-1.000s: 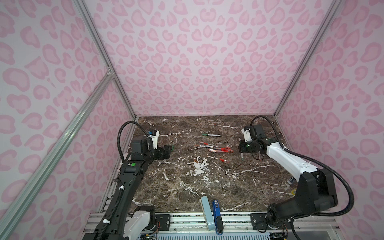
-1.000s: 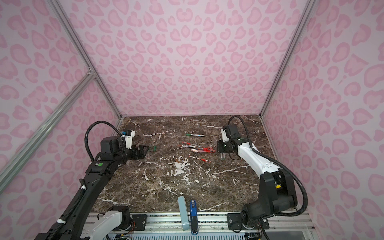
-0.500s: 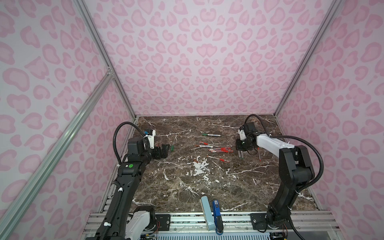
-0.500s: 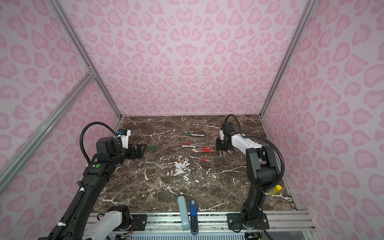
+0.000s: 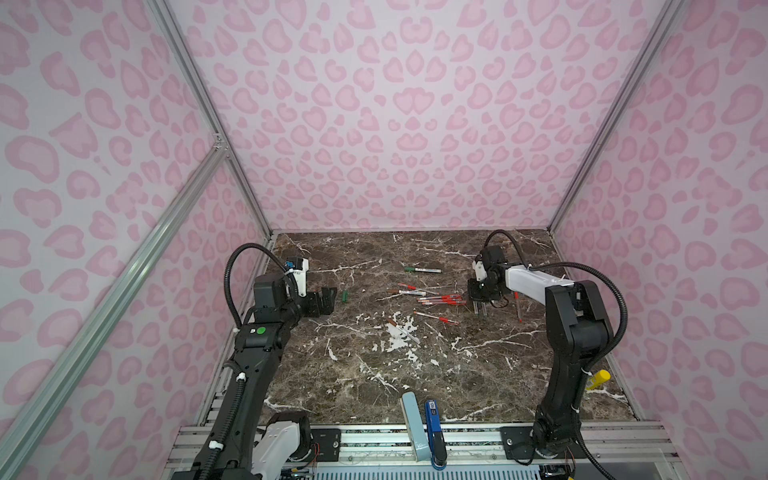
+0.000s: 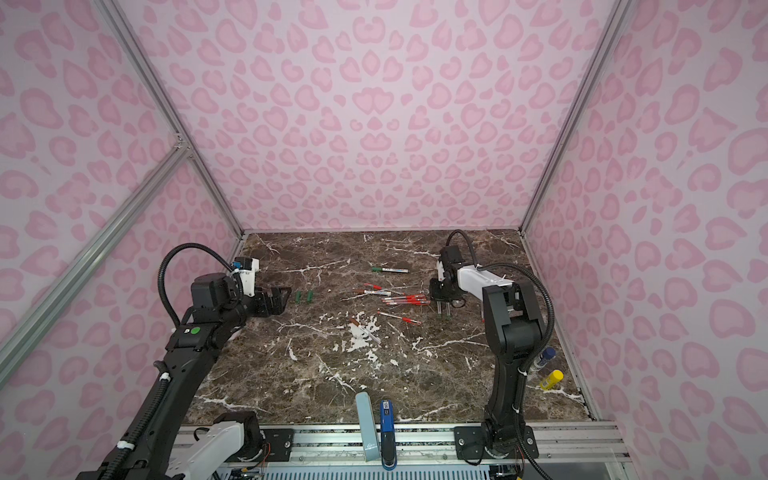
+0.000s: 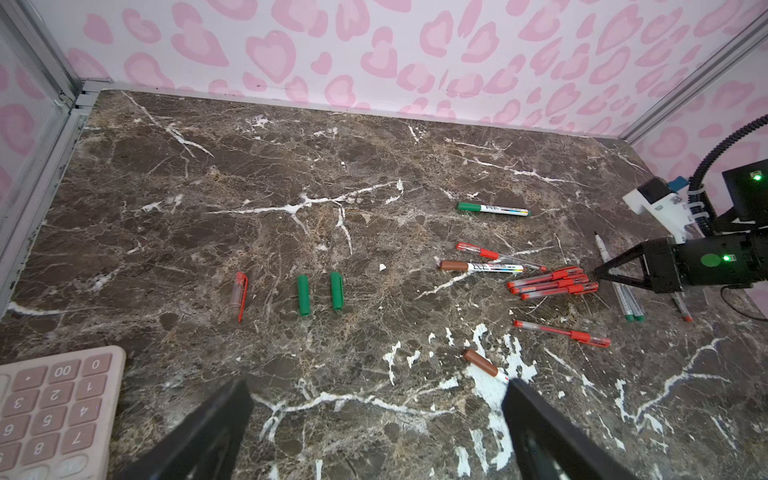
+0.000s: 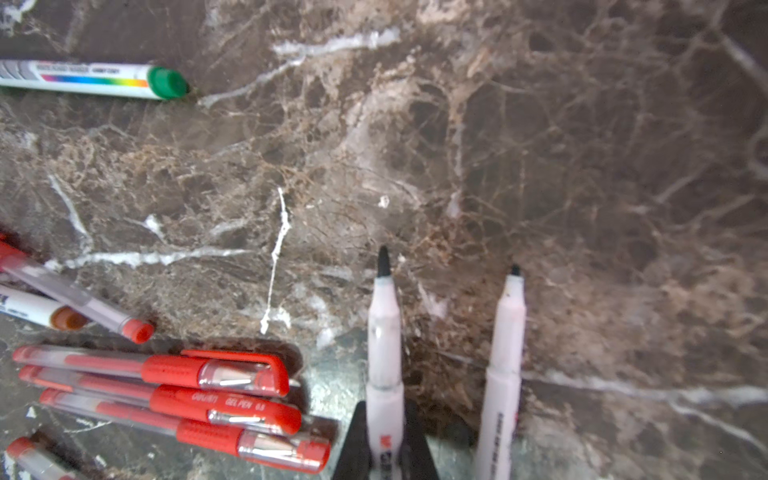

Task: Open the pen caps
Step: 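Lower the uncapped marker, open the right gripper while the left arm draws back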

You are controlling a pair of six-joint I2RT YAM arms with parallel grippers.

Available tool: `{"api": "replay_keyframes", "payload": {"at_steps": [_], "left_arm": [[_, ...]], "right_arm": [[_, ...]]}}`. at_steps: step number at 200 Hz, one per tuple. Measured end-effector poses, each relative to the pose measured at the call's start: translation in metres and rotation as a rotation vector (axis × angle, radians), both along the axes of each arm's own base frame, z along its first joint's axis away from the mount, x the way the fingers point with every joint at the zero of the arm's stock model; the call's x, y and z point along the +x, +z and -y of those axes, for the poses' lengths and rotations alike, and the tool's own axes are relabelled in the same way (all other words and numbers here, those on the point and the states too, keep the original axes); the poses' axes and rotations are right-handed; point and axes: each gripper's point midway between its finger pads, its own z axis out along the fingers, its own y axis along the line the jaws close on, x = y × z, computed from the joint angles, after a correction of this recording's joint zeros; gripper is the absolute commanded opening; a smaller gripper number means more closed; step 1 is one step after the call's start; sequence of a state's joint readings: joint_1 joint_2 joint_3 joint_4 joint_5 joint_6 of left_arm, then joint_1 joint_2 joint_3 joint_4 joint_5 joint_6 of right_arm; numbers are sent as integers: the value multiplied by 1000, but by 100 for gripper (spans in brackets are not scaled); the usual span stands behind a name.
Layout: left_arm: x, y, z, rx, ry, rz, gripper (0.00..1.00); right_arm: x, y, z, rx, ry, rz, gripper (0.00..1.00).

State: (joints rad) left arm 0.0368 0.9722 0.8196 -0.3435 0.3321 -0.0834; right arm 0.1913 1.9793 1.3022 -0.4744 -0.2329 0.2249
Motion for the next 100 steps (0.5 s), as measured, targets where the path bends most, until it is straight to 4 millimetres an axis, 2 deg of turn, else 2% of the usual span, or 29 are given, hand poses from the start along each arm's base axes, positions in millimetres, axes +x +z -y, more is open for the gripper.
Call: {"api": "replay_keyframes", "payload": {"at_steps": [41,77,100], "left_arm": [[0,0,-1,-3,4,-3,98],[1,0,-2,-4,7,-2,98],[1,0,-3,-6,14,-5,98]], "right_arm": [[2,1,-1,-4,2,20,22],[-2,3,0,-12,2,19,25],[-6,14,2,-18,-1,21,26]]}}
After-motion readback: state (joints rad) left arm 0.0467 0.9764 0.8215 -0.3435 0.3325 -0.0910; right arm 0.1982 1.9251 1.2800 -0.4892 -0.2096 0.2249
